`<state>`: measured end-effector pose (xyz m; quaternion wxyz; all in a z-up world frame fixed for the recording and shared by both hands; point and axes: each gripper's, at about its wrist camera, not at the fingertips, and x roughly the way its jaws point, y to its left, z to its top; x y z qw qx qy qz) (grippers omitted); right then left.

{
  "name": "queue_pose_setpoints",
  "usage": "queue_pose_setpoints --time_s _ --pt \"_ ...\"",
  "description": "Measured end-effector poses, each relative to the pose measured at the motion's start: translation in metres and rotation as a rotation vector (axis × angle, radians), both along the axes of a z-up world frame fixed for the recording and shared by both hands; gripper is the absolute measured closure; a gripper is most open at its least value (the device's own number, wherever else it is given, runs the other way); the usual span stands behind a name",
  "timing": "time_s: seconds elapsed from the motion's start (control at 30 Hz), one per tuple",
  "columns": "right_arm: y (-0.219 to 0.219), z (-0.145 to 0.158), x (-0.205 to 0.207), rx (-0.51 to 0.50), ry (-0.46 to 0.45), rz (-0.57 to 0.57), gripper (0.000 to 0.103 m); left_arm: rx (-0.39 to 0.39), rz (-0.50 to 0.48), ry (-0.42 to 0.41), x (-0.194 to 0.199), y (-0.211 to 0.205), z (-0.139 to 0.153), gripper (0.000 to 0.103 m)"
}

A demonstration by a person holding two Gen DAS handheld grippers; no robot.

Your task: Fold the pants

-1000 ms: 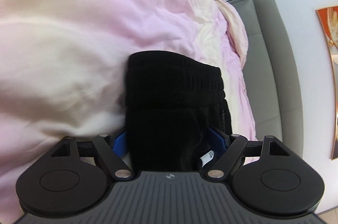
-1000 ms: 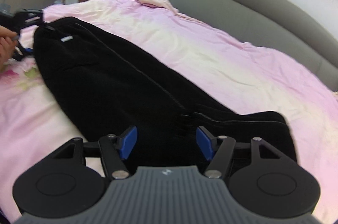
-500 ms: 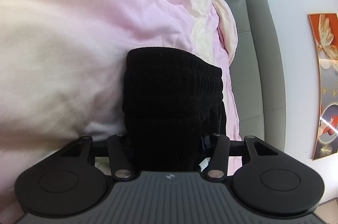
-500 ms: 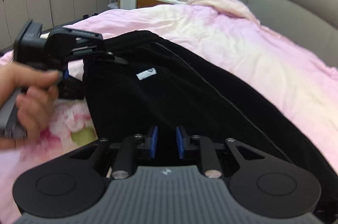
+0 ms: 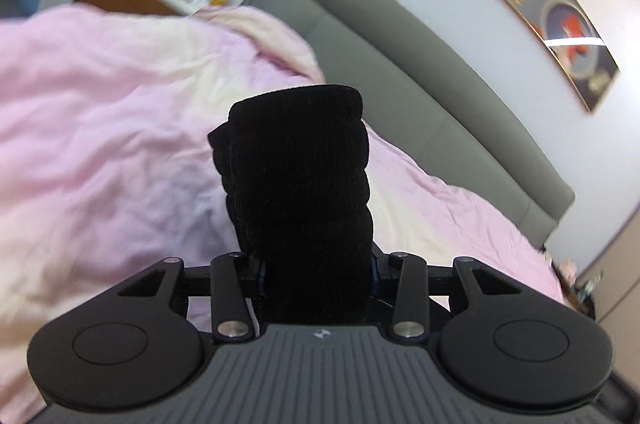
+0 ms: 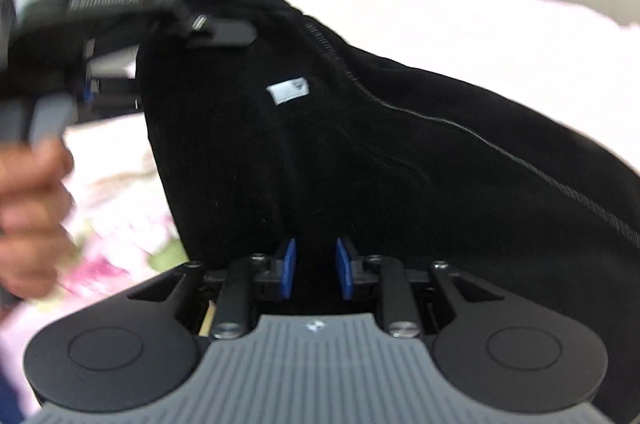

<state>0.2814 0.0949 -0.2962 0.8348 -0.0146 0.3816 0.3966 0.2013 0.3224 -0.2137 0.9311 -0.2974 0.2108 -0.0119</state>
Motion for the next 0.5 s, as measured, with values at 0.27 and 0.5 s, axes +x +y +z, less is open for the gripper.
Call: queue_pose_setpoints --time_s 0.27,0.5 --pt "-0.092 0.043 -0.013 0.043 0.028 -0.153 0.081 0.550 -0.220 -0.010 0.015 -0.120 0.041 0.055" --pt "-0.169 0.067 -0.019 0.075 -0.007 -0.351 0.076 1.096 -0.580 0.001 0.001 -0.247 -0.018 0.052"
